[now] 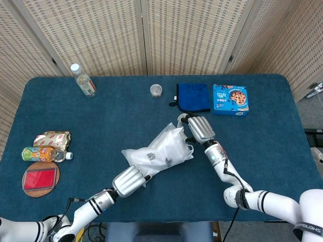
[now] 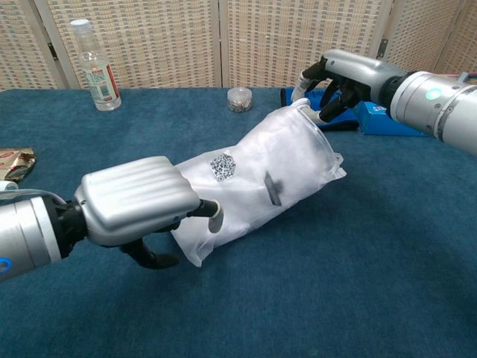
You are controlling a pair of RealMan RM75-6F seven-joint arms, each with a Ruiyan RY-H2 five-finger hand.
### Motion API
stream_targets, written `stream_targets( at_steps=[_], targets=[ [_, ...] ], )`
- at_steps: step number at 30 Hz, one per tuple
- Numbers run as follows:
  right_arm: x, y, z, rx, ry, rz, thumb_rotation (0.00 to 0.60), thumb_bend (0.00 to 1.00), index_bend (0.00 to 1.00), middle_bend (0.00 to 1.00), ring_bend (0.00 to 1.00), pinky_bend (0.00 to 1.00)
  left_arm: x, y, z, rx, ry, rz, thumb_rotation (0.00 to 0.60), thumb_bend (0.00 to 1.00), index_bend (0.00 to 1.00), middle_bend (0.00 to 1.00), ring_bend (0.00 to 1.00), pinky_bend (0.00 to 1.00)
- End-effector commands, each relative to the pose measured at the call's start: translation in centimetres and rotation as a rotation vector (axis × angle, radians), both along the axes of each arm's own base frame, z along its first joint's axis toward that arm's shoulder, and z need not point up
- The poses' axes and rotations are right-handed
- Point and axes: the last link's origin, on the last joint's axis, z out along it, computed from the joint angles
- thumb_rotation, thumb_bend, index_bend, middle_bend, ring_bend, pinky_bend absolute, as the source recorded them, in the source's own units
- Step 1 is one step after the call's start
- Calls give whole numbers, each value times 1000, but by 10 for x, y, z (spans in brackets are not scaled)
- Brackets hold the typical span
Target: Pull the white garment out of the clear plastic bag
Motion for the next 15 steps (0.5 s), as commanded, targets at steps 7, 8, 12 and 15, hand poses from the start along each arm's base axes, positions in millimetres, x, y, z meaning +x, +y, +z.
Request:
stream_targets(
  at_steps=[7,8,12,15],
  targets=[
    [-1,1,-1,3,-2,-3,600,619,867,300,183,344,-1,-1,-5,-3,-25,-9,600,271,415,1000,1000,1000],
    [-1,0,-1,3,-2,-4,600,619,867,300,183,344,-1,-1,-6,-3,-28,-8,600,271,419,1000,1000,1000],
    [-2,0,-1,3,-2,-5,600,620,867,300,182,344,-3,1,-9,-2,-25,-6,600,271,423,1000,1000,1000],
    [-2,1,0,3,-1,-5,600,620,867,300,182,344,-5,3,-11,4,-16,0,600,271,422,1000,1000,1000]
  ],
)
